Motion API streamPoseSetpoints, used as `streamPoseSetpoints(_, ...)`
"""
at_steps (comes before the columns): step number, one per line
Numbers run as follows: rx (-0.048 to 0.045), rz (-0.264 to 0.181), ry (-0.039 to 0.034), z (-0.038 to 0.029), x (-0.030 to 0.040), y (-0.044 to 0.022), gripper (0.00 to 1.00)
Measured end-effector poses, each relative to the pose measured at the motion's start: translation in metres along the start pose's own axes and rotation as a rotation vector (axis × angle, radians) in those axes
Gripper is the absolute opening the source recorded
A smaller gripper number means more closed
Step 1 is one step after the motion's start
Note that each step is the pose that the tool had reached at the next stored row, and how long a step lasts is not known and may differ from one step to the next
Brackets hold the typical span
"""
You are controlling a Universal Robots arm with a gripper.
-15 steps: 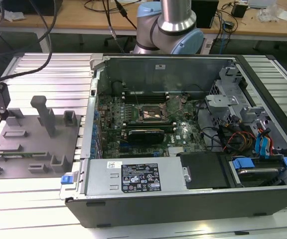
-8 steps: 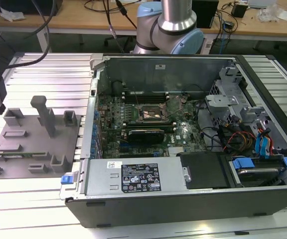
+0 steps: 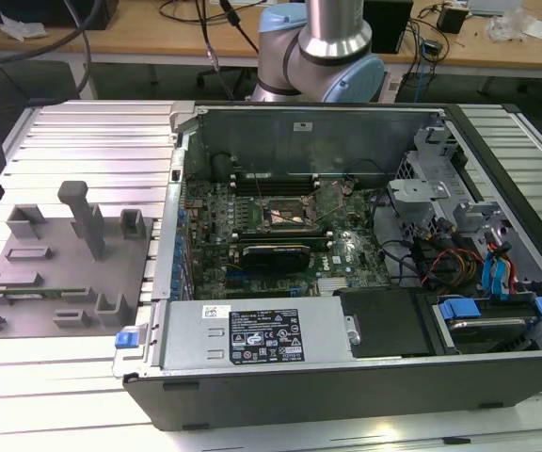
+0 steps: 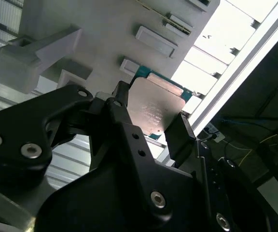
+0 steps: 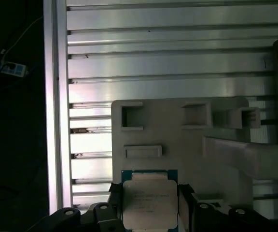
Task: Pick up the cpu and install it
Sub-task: 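Pick up the cpu and move it towards the insertion slot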
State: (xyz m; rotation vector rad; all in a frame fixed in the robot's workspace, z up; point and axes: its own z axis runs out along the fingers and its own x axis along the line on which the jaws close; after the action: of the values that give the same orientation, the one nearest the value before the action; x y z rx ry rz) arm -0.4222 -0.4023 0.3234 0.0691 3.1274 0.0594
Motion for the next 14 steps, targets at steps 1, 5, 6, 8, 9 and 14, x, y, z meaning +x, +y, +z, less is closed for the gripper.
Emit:
streamPoseSetpoints(1,0.0009,0.000,-0.0005,-0.0023,-0.0001,0.0007,0.55)
streamPoseSetpoints(5,0.0032,0.000,-0.0015,-0.0085,-0.0001,0.0023,0.55)
streamPoseSetpoints(6,0.0039,0.000,-0.0020,-0.0109,-0.0001,0.0029,0.55)
streamPoseSetpoints(8,0.0049,0.000,-0.0029,-0.0156,-0.0001,0.0039,0.55)
streamPoseSetpoints(9,0.0053,0.000,-0.0031,-0.0180,-0.0002,0.0043,0.55)
streamPoseSetpoints(14,0.0074,0.000,-0.0044,-0.0276,-0.0001,0.0065,0.55)
